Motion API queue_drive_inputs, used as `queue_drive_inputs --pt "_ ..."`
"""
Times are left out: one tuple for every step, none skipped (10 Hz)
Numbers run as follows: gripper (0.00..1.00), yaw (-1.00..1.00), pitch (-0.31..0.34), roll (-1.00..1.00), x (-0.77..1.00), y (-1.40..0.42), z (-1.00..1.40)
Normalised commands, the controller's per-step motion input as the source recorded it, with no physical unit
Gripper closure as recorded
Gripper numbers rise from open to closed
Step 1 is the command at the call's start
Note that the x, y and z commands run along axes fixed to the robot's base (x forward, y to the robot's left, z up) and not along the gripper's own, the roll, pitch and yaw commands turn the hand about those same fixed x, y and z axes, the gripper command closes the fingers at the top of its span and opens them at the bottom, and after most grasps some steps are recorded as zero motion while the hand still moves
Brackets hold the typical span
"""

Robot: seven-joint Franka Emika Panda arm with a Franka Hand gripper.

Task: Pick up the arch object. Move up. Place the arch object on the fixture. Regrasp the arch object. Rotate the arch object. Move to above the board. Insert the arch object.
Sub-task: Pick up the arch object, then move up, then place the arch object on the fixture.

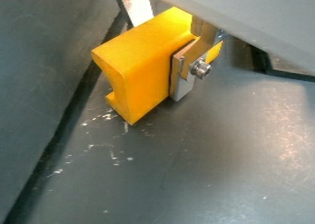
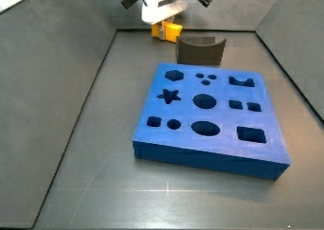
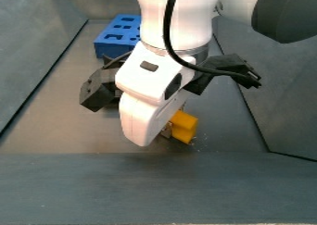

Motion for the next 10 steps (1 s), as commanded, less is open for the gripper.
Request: queue_drive_inputs --pt "1.00 0.00 0.000 0.00 0.00 0.00 0.00" --pt "1.00 0.00 0.000 0.00 0.00 0.00 0.83" --pt "1.00 -0.01 0.021 -0.01 -0.03 -0.03 0.79" --pt "1.00 -0.01 0.037 0.01 -0.05 -0.02 0.72" --pt "1.00 -0.02 0.063 0.03 -0.03 -0.01 0.57" --pt "1.00 -0.02 0.089 0.04 -0.02 -0.01 0.46" --pt "1.00 -0.02 0.112 0.06 -0.01 0.00 0.32" --pt "1.00 -0.02 0.120 0.07 -0.01 -0.01 0.25" --pt "1.00 0.00 0.000 0.00 0.00 0.00 1.00" --pt "1.00 0.01 0.004 0.01 0.00 0.00 1.00"
